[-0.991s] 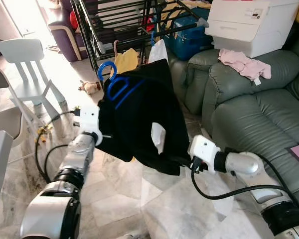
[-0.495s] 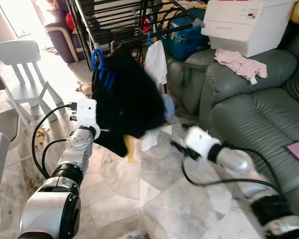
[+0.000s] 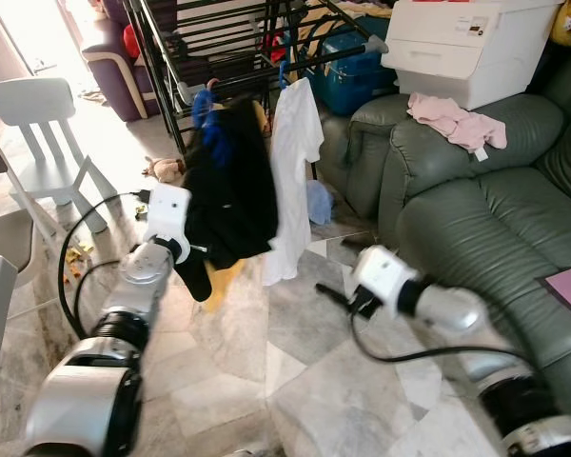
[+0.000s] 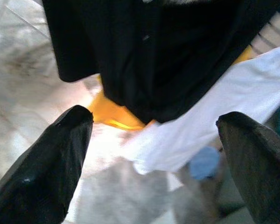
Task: Hang hanger
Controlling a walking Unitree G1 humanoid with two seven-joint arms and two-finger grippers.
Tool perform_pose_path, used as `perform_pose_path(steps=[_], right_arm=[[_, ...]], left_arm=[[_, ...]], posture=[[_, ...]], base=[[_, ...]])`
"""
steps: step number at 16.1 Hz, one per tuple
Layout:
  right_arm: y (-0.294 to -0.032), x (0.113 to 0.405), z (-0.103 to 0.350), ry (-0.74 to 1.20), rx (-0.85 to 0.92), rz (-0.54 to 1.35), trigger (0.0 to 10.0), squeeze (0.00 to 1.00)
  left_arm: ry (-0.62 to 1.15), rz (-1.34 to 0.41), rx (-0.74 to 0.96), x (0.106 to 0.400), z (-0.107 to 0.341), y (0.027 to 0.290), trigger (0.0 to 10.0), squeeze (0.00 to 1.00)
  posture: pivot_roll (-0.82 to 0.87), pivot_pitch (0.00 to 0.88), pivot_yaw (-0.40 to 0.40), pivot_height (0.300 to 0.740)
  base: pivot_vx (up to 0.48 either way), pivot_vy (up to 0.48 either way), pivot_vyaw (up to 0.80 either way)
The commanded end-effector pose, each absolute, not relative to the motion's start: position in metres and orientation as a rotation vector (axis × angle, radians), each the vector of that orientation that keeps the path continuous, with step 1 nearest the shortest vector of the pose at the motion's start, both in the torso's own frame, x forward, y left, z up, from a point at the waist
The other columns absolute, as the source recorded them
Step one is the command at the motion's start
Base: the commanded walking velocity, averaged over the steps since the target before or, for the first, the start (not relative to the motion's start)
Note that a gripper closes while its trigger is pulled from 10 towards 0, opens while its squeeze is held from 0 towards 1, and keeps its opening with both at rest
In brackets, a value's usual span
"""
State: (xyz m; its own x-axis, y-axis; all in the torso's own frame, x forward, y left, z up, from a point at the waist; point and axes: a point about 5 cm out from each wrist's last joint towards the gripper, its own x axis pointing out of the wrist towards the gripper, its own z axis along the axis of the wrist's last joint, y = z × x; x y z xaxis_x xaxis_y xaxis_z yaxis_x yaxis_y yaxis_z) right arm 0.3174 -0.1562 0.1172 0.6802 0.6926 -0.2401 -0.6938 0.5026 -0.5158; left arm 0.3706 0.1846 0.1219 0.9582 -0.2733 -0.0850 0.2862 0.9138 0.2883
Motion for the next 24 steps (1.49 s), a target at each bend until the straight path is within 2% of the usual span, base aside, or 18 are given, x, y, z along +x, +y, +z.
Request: perform_pose_path(steps=[1, 4, 7, 11, 13, 14, 15, 16, 17, 18, 22, 24], right_arm=[[-0.16, 0.325, 0.138, -0.065, -0.646, 0.827, 10.0, 1.0], [-0.171, 0.329, 0.153, -0.08, -0.703, 0.838, 10.0, 1.0], [-0.178, 0.33, 0.165, -0.083, -0.755, 0.885, 10.0, 1.0], [-0.183, 0.328, 0.166, -0.059, -0.769, 0.93, 10.0, 1.0], [-0.186, 0.326, 0.161, -0.02, -0.766, 0.971, 10.0, 1.0], [-0.187, 0.325, 0.16, -0.007, -0.769, 0.98, 10.0, 0.56], [-0.19, 0.325, 0.158, 0.008, -0.779, 0.986, 10.0, 0.56], [-0.193, 0.325, 0.153, 0.042, -0.792, 1.009, 10.0, 0.0], [-0.193, 0.324, 0.151, 0.063, -0.79, 1.034, 10.0, 0.0], [-0.195, 0.323, 0.146, 0.098, -0.778, 1.06, 0.0, 0.0], [-0.207, 0.32, 0.136, 0.183, -0.799, 1.086, 0.0, 0.0], [-0.211, 0.318, 0.13, 0.251, -0.738, 1.127, 0.0, 0.0]], left_arm=[[-0.016, -0.385, 0.387, 0.369, 0.13, 0.181, 0.0, 0.0], [0.016, -0.511, 0.472, 0.359, 0.119, 0.183, 0.0, 0.0], [0.036, -0.714, 0.609, 0.343, 0.106, 0.182, 0.0, 0.0], [0.003, -0.951, 0.688, 0.326, 0.099, 0.17, 0.0, 0.0], [-0.034, -1.006, 0.68, 0.322, 0.102, 0.163, 0.0, 0.0], [-0.05, -1.023, 0.675, 0.321, 0.103, 0.16, 0.0, 0.0], [-0.064, -1.045, 0.669, 0.319, 0.105, 0.158, 0.0, 0.0], [-0.081, -1.084, 0.666, 0.316, 0.105, 0.153, 0.0, 0.0], [-0.086, -1.101, 0.67, 0.314, 0.103, 0.15, 0.0, 0.0], [-0.092, -1.113, 0.674, 0.312, 0.102, 0.149, 0.0, 0.0], [-0.12, -1.16, 0.661, 0.309, 0.103, 0.143, 0.0, 0.0], [-0.122, -1.177, 0.654, 0.306, 0.103, 0.141, 0.0, 0.0]], posture=[[-0.16, 0.0, 0.09, 0.74], [-0.16, 0.0, 0.09, 0.74], [-0.16, 0.0, 0.09, 0.74], [-0.17, 0.0, 0.089, 0.74], [-0.16, 0.0, 0.086, 0.74], [-0.16, 0.0, 0.086, 0.74], [-0.16, 0.0, 0.086, 0.74], [-0.16, 0.0, 0.087, 0.74], [-0.16, 0.0, 0.087, 0.74], [-0.16, 0.0, 0.087, 0.74], [-0.16, 0.0, 0.088, 0.74], [-0.15, 0.0, 0.09, 0.74]], base=[[0.0, 0.0, 0.0], [0.0, 0.0, 0.0], [0.0, 0.0, 0.0], [0.0, 0.0, 0.0], [0.0, 0.0, 0.0], [0.0, 0.0, 0.0], [0.0, 0.0, 0.0], [0.0, 0.0, 0.0], [0.0, 0.0, 0.0], [0.0, 0.0, 0.0], [0.0, 0.0, 0.0], [0.0, 0.0, 0.0]])
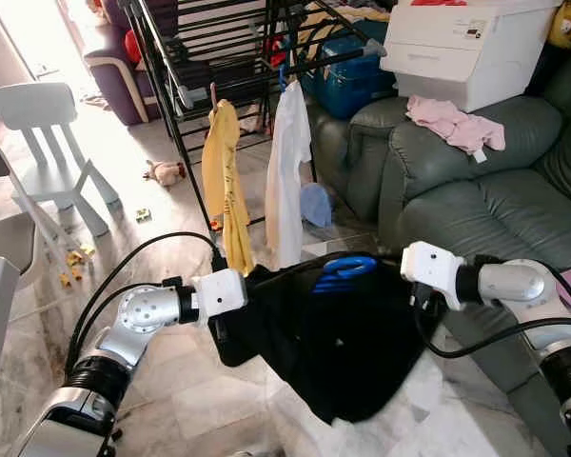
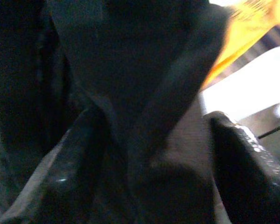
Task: Hang hanger
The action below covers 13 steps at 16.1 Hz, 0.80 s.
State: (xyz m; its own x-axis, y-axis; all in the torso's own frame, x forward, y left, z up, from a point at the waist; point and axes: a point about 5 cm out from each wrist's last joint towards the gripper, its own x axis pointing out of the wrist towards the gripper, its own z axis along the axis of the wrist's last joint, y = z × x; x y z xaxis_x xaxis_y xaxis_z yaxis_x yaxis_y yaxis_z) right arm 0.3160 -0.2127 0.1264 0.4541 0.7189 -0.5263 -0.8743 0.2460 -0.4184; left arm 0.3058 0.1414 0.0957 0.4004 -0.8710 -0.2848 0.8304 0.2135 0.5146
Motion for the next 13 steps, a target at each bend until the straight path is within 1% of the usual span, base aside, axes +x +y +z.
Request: perform_pose_path(steps=[1, 5, 13], right_arm=[[-0.2127, 0.3165, 0.1286, 0.266, -0.731, 1.142, 0.0, 0.0], [-0.2204, 0.3129, 0.1209, 0.325, -0.726, 1.164, 0.0, 0.0], [-0.2159, 0.3149, 0.1193, 0.323, -0.693, 1.167, 0.0, 0.0]], left_arm=[[-0.124, -1.178, 0.652, 0.3061, 0.1036, 0.1407, 0.0, 0.0], [-0.132, -1.181, 0.647, 0.3068, 0.1054, 0.1394, 0.0, 0.0], [-0.117, -1.172, 0.642, 0.3085, 0.1049, 0.1401, 0.0, 0.0]], posture=[[-0.15, 0.0, 0.09, 0.74], [-0.15, 0.0, 0.09, 0.74], [-0.15, 0.0, 0.084, 0.74]], base=[[0.0, 0.0, 0.0], [0.0, 0.0, 0.0], [0.0, 0.0, 0.0]])
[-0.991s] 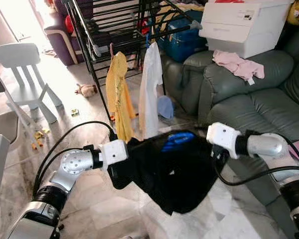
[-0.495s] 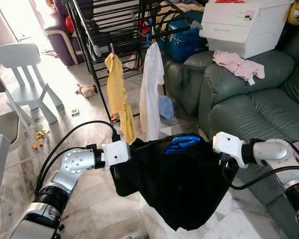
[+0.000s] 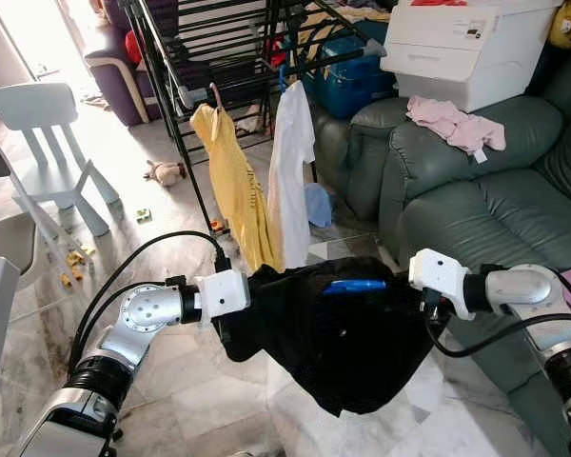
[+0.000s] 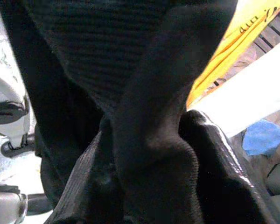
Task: Hang hanger
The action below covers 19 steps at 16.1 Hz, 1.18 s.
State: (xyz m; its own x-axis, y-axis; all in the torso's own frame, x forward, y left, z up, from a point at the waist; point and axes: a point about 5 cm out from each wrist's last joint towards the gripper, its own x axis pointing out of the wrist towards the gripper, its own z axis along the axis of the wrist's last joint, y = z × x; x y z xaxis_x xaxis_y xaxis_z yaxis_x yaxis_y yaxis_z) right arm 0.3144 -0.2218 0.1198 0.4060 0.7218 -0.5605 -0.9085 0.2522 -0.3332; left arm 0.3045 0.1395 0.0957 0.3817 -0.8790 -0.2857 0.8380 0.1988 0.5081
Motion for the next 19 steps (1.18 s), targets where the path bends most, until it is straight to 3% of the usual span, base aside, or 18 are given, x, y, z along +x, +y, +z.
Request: perform_pose_path(steps=[1, 12, 13, 15, 16, 17, 18, 19], right_arm=[[-0.213, 0.317, 0.121, 0.321, -0.675, 1.167, 0.0, 0.0], [-0.206, 0.308, 0.119, 0.353, -0.553, 1.277, 0.0, 0.0], [-0.205, 0.304, 0.116, 0.369, -0.521, 1.294, 0.0, 0.0], [-0.205, 0.304, 0.115, 0.361, -0.481, 1.268, 0.0, 0.0], [-0.204, 0.306, 0.115, 0.35, -0.468, 1.245, 0.0, 0.0], [-0.203, 0.308, 0.116, 0.335, -0.463, 1.212, 0.0, 0.0], [-0.201, 0.31, 0.115, 0.321, -0.463, 1.19, 0.0, 0.0], [-0.2, 0.309, 0.113, 0.324, -0.476, 1.185, 0.0, 0.0]], left_arm=[[-0.12, -1.165, 0.644, 0.309, 0.106, 0.14, 0.0, 0.0], [-0.124, -1.111, 0.672, 0.315, 0.108, 0.145, 0.0, 0.0], [-0.121, -1.105, 0.685, 0.316, 0.107, 0.144, 3.9, 0.0], [-0.118, -1.09, 0.7, 0.316, 0.106, 0.145, 4.5, 0.0], [-0.122, -1.065, 0.713, 0.318, 0.106, 0.147, 9.1, 0.0], [-0.127, -1.024, 0.714, 0.321, 0.108, 0.149, 10.0, 0.0], [-0.133, -0.957, 0.722, 0.327, 0.111, 0.152, 10.0, 0.0], [-0.151, -0.874, 0.714, 0.333, 0.116, 0.156, 10.0, 1.0]], posture=[[-0.15, 0.0, 0.084, 0.74], [-0.15, 0.0, 0.085, 0.74], [-0.15, 0.0, 0.085, 0.74], [-0.15, 0.0, 0.085, 0.74], [-0.15, 0.0, 0.085, 0.74], [-0.15, 0.0, 0.084, 0.74], [-0.15, 0.0, 0.084, 0.74], [-0.15, 0.0, 0.084, 0.74]], base=[[0.0, 0.0, 0.0], [0.0, 0.0, 0.0], [0.0, 0.0, 0.0], [0.0, 0.0, 0.0], [0.0, 0.0, 0.0], [0.0, 0.0, 0.0], [0.0, 0.0, 0.0], [0.0, 0.0, 0.0]])
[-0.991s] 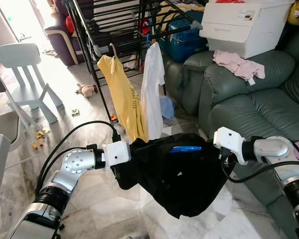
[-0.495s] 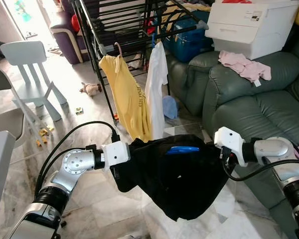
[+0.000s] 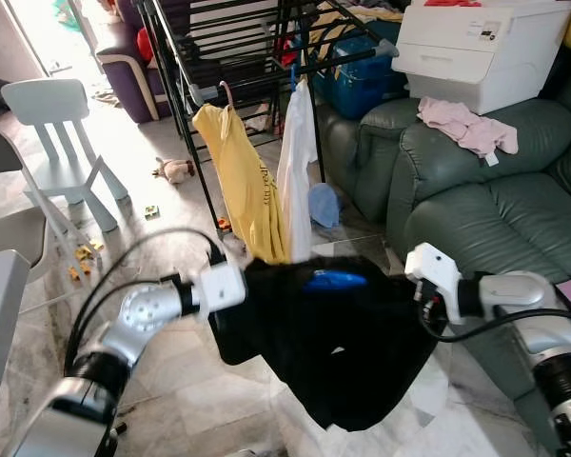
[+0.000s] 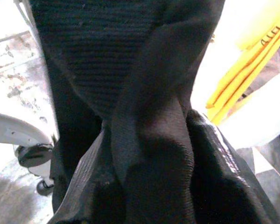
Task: Hang hanger
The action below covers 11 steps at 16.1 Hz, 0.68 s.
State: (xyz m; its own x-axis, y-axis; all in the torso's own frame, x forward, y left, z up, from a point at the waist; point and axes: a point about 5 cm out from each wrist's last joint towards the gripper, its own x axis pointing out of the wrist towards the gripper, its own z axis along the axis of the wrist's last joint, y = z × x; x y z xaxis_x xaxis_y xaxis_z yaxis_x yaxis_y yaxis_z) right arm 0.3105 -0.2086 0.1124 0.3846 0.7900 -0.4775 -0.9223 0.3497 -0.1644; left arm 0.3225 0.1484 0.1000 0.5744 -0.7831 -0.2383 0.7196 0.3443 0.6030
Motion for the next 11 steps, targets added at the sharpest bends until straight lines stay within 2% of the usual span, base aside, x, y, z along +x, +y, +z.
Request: perform_pose_path(steps=[1, 6, 8, 11], right_arm=[[-0.2, 0.308, 0.113, 0.325, -0.474, 1.186, 0.0, 0.0], [-0.198, 0.313, 0.109, 0.327, -0.504, 1.121, 0.0, 0.0], [-0.199, 0.319, 0.104, 0.338, -0.496, 0.996, 0.0, 0.0], [-0.195, 0.323, 0.1, 0.337, -0.424, 0.903, 0.0, 0.0]], left_arm=[[-0.156, -0.865, 0.721, 0.334, 0.117, 0.157, 10.0, 1.0], [-0.226, -0.728, 0.776, 0.342, 0.127, 0.16, 10.0, 1.0], [-0.243, -0.716, 0.75, 0.342, 0.13, 0.163, 10.0, 1.0], [-0.235, -0.706, 0.734, 0.336, 0.123, 0.169, 10.0, 1.0]], posture=[[-0.15, 0.0, 0.084, 0.74], [-0.15, 0.0, 0.085, 0.74], [-0.15, 0.0, 0.086, 0.74], [-0.14, 0.0, 0.09, 0.74]], base=[[0.0, 0.0, 0.0], [0.0, 0.0, 0.0], [0.0, 0.0, 0.0], [0.0, 0.0, 0.0]])
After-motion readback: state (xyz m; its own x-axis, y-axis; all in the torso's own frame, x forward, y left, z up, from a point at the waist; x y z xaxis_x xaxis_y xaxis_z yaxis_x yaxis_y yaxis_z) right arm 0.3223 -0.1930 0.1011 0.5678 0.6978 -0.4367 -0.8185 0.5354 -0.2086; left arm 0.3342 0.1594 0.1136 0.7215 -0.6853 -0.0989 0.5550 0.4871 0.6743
